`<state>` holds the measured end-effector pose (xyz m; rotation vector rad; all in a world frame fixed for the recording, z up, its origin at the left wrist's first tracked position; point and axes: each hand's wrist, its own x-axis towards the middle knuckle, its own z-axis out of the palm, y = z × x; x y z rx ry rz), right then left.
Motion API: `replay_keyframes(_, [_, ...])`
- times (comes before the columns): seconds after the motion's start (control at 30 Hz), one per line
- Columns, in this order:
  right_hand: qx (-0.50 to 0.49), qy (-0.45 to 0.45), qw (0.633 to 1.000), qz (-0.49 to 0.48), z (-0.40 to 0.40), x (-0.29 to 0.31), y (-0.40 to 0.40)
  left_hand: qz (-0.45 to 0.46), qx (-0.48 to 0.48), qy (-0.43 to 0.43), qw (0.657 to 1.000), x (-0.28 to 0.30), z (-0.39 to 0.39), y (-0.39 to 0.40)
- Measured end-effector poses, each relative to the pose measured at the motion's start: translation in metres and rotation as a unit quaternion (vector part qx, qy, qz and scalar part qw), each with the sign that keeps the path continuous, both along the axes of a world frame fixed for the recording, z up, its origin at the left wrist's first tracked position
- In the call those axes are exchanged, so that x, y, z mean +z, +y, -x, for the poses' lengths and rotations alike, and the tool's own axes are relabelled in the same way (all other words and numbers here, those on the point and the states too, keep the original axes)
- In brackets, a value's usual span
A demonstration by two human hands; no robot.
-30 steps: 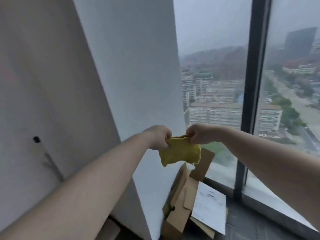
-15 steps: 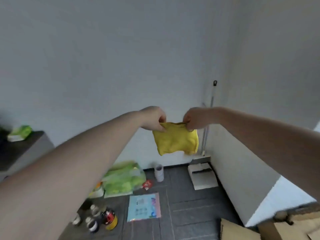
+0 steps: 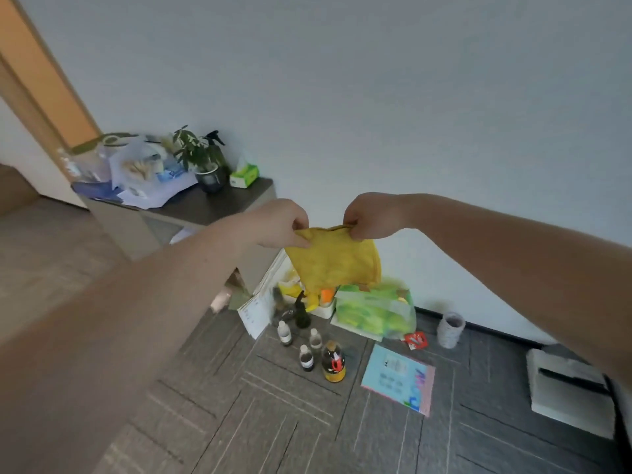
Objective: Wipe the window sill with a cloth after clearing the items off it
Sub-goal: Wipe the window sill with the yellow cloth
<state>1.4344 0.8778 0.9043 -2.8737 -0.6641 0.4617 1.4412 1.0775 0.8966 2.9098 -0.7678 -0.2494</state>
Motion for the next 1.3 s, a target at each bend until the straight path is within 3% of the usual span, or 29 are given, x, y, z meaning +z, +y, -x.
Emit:
replay_keyframes(0.4, [0.14, 0.033, 0.989, 0.014, -0.138, -0.026, 0.223, -0.027, 0.164, -0.002, 0.986, -0.034, -0.079, 0.221])
replay_keyframes(0.53, [0.147, 0.027, 0.988, 0.023, -0.176, -0.038, 0.303, -0.037, 0.155, 0.002, 0.987, -0.044, -0.126, 0.301])
replay_keyframes(0.73, [0.12, 0.01, 0.992, 0.039, -0.24, -0.051, 0.394, 0.025, 0.134, 0.013, 0.991, -0.05, -0.2, 0.406])
replay_keyframes(1.3, [0.071, 0.046, 0.995, 0.047, -0.521, -0.127, 0.514, 0.038, 0.157, 0.022, 0.987, -0.116, -0.488, 0.528])
